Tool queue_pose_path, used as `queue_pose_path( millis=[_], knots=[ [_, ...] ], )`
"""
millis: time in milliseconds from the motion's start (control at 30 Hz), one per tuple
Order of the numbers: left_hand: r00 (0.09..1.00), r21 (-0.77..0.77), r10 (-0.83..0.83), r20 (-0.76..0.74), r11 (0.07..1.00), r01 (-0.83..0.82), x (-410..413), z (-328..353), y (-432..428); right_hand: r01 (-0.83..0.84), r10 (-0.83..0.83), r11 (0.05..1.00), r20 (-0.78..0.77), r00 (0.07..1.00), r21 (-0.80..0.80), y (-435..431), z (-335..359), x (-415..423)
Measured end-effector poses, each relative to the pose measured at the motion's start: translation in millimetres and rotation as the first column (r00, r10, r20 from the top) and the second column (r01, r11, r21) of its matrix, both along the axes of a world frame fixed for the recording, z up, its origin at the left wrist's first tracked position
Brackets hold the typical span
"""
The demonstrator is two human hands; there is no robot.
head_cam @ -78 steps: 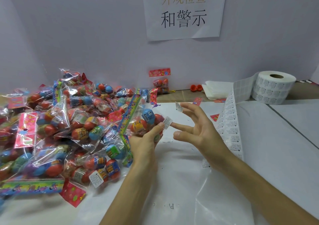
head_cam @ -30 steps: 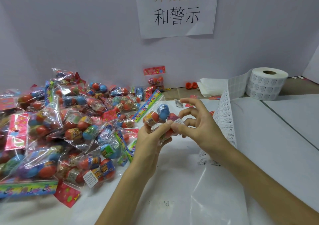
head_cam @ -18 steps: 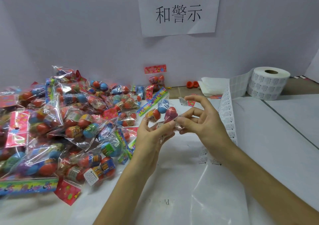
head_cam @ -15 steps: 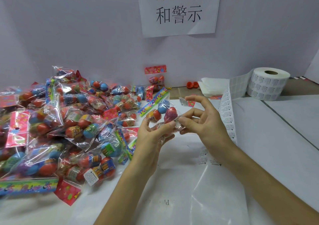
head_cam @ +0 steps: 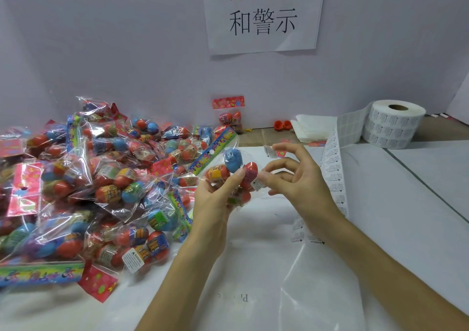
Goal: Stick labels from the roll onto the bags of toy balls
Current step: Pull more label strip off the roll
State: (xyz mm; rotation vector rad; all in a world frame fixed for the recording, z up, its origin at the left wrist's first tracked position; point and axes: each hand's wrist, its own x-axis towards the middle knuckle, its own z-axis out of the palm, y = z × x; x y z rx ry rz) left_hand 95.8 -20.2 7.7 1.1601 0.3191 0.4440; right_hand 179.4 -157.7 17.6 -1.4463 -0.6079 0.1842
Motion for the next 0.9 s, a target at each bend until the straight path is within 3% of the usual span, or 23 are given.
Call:
queue_pose_path(
  millis=[300, 567, 900],
  knots=[
    [0.984, -0.001, -0.178, -0.007, 0.984, 0.178, 0, -6, -7, 0.026, -0.027, 1.000, 0.054, 0.998, 0.008, -2, -2, 1],
    [0.999, 0.028, -0.026, -0.019, 0.999, 0.027, 2, -9, 1, -0.034, 0.035, 0.999, 0.053, 0.998, -0.016, 1, -4, -1],
    [0.998, 0.036, -0.016, -0.061, 0.999, 0.019, 6, -14, 4, 0.018, -0.015, 0.999, 0.073, 0.997, -0.044, 2, -7, 0]
  ],
)
